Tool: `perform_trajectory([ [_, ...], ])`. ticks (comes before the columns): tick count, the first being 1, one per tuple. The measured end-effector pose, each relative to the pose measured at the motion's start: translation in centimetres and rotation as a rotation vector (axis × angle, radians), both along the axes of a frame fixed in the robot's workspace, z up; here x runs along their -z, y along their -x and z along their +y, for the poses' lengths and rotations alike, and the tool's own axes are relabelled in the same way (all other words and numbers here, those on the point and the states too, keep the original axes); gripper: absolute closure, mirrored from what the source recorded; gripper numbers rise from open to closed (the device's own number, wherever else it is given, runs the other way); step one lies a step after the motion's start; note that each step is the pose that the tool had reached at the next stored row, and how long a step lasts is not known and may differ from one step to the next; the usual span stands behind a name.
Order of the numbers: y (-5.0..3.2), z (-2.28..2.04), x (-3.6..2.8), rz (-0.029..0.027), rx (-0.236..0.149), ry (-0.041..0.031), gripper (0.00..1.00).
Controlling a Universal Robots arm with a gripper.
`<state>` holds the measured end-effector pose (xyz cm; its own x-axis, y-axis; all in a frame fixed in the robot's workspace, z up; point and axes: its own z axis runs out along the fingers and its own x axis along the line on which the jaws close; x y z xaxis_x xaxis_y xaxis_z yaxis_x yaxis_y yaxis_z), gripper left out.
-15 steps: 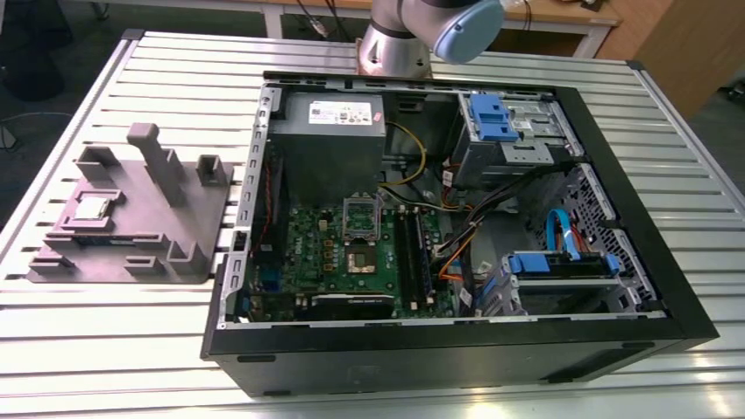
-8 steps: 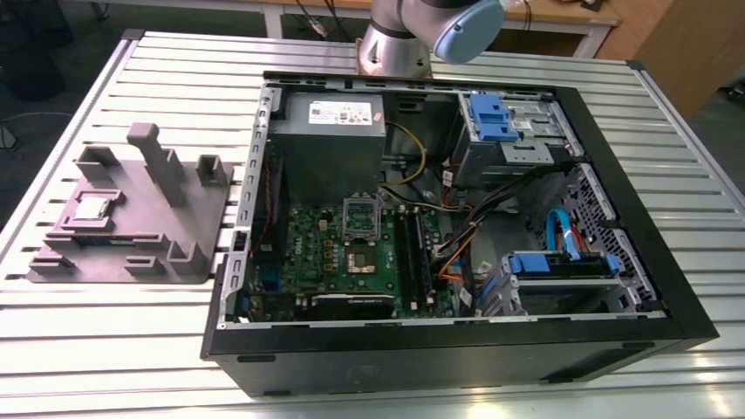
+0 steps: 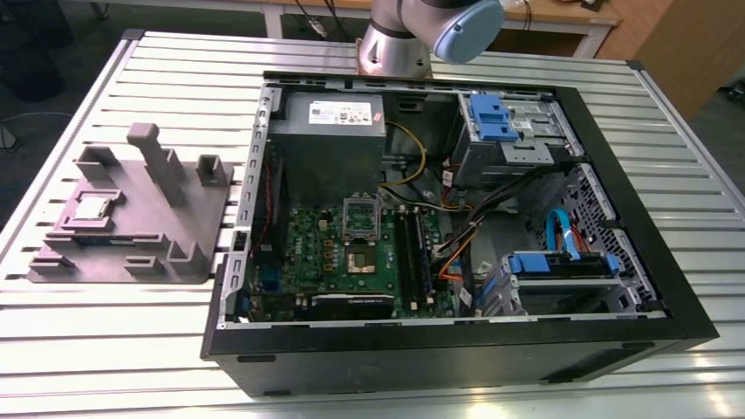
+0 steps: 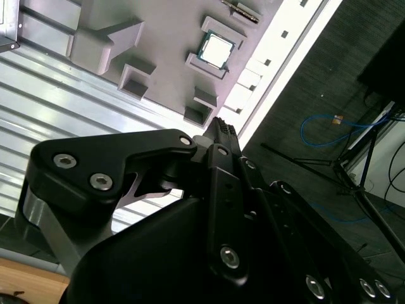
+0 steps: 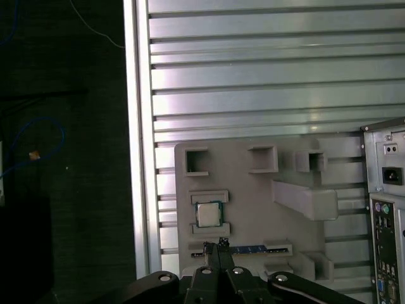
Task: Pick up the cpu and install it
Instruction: 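Pick up the cpu and move it towards the insertion slot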
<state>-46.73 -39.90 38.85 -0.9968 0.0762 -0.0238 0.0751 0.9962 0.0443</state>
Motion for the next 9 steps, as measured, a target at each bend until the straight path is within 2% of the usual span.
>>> perform_trajectory([
  [5, 0.01, 0.00, 0.00, 0.0000, 0.000, 0.0000, 0.89],
  [6, 0.01, 0.00, 0.00, -0.0001, 0.000, 0.0000, 0.84],
  [7, 0.01, 0.00, 0.00, 0.0000, 0.000, 0.0000, 0.84],
  [9, 0.01, 0.00, 0.00, 0.0000, 0.000, 0.0001, 0.71],
])
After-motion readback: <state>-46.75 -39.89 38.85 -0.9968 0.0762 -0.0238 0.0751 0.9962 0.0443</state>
